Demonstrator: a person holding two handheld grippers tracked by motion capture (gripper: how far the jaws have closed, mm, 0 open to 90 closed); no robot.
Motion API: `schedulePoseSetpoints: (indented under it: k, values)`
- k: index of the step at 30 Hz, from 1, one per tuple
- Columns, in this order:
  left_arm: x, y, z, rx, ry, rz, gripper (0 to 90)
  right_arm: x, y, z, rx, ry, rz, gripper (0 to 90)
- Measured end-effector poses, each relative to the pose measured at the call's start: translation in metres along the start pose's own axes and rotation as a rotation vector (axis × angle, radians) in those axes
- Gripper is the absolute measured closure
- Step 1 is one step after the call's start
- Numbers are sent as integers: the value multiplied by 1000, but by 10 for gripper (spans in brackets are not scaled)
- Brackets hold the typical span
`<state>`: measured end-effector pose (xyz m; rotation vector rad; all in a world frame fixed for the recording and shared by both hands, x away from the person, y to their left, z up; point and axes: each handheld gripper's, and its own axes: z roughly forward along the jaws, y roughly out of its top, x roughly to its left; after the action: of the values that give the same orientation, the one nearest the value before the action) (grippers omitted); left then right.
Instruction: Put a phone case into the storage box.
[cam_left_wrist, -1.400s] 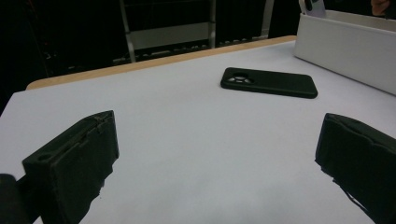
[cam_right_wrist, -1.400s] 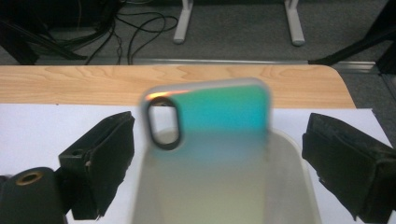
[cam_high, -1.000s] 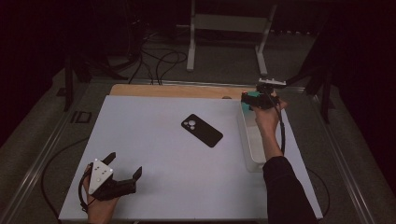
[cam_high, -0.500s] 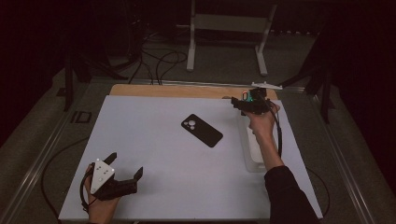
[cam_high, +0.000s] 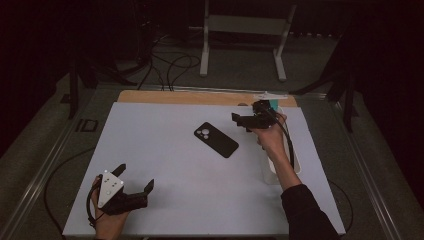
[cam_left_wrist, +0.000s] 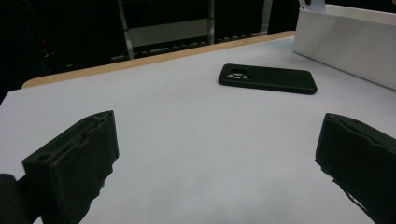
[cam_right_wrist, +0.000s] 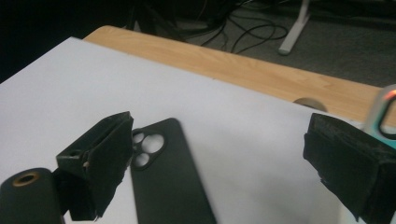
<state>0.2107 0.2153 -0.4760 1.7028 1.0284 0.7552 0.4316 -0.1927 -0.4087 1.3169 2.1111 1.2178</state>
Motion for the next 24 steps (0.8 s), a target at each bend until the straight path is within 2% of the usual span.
schedulePoseSetpoints:
  k: [8,14,24]
  values:
    - [1,0,-1,0,3,-1,0,11,-4,10,34,40,-7,84]
    - [0,0,-1,-3,1,-1,0,22,-7,19,68,56,-39,84]
    - [0,0,-1,-2,1,0,0,38,-13,33,121,84,-48,84]
